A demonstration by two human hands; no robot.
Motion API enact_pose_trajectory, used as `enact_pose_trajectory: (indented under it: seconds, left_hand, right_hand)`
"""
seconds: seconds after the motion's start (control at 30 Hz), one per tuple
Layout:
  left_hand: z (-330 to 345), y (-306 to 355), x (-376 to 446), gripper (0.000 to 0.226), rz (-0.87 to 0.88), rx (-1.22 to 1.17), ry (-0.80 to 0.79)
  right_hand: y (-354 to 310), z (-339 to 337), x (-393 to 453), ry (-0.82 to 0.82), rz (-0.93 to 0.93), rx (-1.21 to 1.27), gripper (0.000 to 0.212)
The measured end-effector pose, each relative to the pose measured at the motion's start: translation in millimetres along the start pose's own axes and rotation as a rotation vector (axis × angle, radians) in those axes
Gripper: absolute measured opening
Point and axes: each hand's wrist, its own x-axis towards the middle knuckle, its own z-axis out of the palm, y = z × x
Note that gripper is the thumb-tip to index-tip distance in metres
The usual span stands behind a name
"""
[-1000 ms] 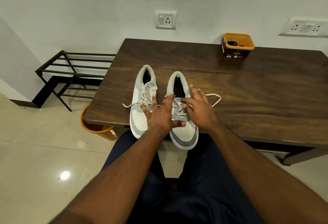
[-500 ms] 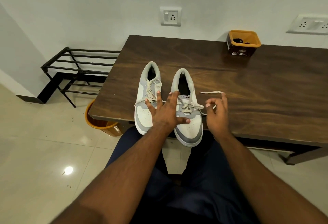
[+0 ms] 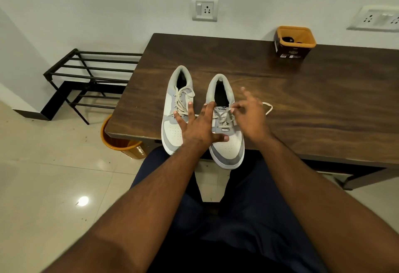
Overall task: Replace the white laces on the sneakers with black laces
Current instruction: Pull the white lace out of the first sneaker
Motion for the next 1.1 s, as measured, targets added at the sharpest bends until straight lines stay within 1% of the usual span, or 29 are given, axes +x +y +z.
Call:
enact_pose_trajectory:
  seconds: [0.1,0.13,0.17,0.2,0.23,0.3,0.37,0.4,0.43,0.47,0.53,0.63,0.77,0.9,1.0,1.1]
  left_hand:
    - [-1.1,0.3,1.0,0.106,0.013,0.002,-0.002]
    - [-1.3,0.6,1.2,0.105,0.016,0.004,-0.003]
    - [-1.2,0.7,1.5,0.106,0.017,0.004,-0.004]
    - [-0.5,1.1,1.8,0.106,0.021,0.003,-0.005]
    - [0.3,1.1,2.1,0.106,0.023,0.003,-0.004]
    - [1.8,1.6,3.4,0.106,0.021,0.006,0.0]
    - [2.2,1.3,3.5,0.106,0.011,0.007,0.004]
    - [2.5,1.4,3.4,0.107,0.008,0.005,0.004]
    - [2.3,1.2,3.2,0.107,0.006,0.002,0.003]
    - [2.1,1.3,3.1,0.107,0.006,0.001,0.001]
    - [1.3,1.6,2.8,0.108,0.006,0.01,0.0]
    - [1.5,1.9,2.5,0.108,0.002,0.018,-0.005]
    - [3.2,1.9,3.0,0.108,0.007,-0.001,-0.006]
    - [2.9,1.4,2.3,0.109,0.005,0.005,-0.007]
    - [3.2,0.8,1.6,0.109,0.001,-0.007,-0.003]
    - [3.9,-0.1,2.1,0.107,-0.004,-0.017,-0.007]
  right_hand:
    - [11.3,-12.5,1.4,0.343,0.381,0.624,0.017]
    - [14.0,-16.3,0.3,0.399,0.456,0.749,0.016]
    - [15.8,-18.5,-1.0,0.41,0.49,0.78,0.014]
    - [18.0,-19.0,-3.1,0.398,0.469,0.712,0.014]
    - [20.1,-17.1,-5.4,0.367,0.404,0.581,0.019]
    - [14.2,-12.6,-10.0,0.233,0.186,0.243,0.03]
    - [3.6,-4.8,-9.1,0.078,-0.078,-0.082,0.03]
    - [-3.6,-1.5,-8.8,-0.01,-0.163,-0.222,0.028]
    - [-7.0,3.8,-6.9,-0.088,-0.205,-0.319,0.025]
    - [-11.5,6.5,-5.9,-0.145,-0.199,-0.381,0.022]
    - [-14.1,9.5,-2.2,-0.177,-0.112,-0.372,0.017]
    - [-12.6,6.0,1.1,-0.127,-0.033,-0.274,0.013]
    - [-9.3,3.7,0.8,-0.184,-0.144,-0.409,0.018]
    - [-8.1,8.1,0.5,-0.158,-0.181,-0.437,0.018]
    - [-8.6,8.7,-3.9,-0.095,-0.158,-0.334,0.015]
    - [-2.6,4.5,-9.0,-0.017,-0.076,-0.2,0.009]
